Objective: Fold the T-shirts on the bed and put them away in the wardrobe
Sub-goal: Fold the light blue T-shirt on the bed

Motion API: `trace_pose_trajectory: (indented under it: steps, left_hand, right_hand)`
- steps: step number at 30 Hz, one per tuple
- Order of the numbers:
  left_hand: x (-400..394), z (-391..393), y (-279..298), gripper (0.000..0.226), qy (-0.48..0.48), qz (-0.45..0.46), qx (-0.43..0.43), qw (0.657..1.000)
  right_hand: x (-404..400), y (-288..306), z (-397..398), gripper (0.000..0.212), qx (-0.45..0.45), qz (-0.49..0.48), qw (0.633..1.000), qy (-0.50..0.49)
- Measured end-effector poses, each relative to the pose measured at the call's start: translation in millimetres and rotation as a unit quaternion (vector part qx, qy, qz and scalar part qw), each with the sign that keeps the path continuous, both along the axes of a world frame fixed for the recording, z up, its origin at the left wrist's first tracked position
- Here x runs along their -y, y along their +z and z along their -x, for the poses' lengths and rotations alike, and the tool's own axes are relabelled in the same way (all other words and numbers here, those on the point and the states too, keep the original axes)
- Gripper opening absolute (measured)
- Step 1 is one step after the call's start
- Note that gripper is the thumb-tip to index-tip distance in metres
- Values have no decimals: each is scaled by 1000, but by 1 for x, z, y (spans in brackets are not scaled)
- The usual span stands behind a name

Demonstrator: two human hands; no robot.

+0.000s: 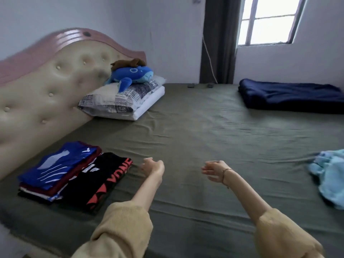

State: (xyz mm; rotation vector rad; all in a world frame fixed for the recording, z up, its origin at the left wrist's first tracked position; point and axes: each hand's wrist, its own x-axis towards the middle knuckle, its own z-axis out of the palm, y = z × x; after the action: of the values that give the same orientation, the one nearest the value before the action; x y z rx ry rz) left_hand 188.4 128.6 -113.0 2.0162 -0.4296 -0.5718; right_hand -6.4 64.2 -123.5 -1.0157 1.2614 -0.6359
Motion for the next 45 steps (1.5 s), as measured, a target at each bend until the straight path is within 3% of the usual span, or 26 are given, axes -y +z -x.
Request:
trace_pose_trajectory:
  steps: [4,9,14,17,21,24,28,31,36,40,43,45]
  left_hand:
    - [48,108,-8,37,-113,9,-22,993]
    - [90,250,-18,36,-268,-19,-53,962]
    - [116,346,-36,31,-374,-41,-77,923]
    - [126,395,-45,23,-434,-48,-106,893]
    - [126,440,-59,45,-494,-79,-130,856]
    - [121,471,-72,61,-499,-85,-178,844]
    - [117,488,-81,38,-492,-38,-161,855]
    - [118,483,-74,13,-522,-25,-190,831]
    - [118,458,-39,25,-531,-14,-270,803]
    - [121,442,-17,17,-499,8,-347,794]
    - [116,423,5,6,-466,47,-380,798]
    - [112,407,20,10,-454,70,-380,803]
  right_hand:
    - [9,-1,115,19,-19,-2,997,-73]
    - [11,-11,257,13,-62,16,979,-191]
    - [10,-18,346,32,-234,56,925,-294]
    - [7,-26,378,34,-252,38,908,-332]
    - [14,-52,397,37,-170,-10,919,-355]
    - [21,-68,407,45,-171,-5,903,-395]
    - [29,-95,424,52,-109,-17,889,-445]
    - [27,-96,419,52,-77,-9,874,-479]
    - [21,-72,400,52,86,-43,852,-515]
    - [23,-53,380,46,210,-64,853,-474]
    - [22,-39,359,37,240,-44,879,-410]
    - [19,-29,347,42,235,-23,883,-406]
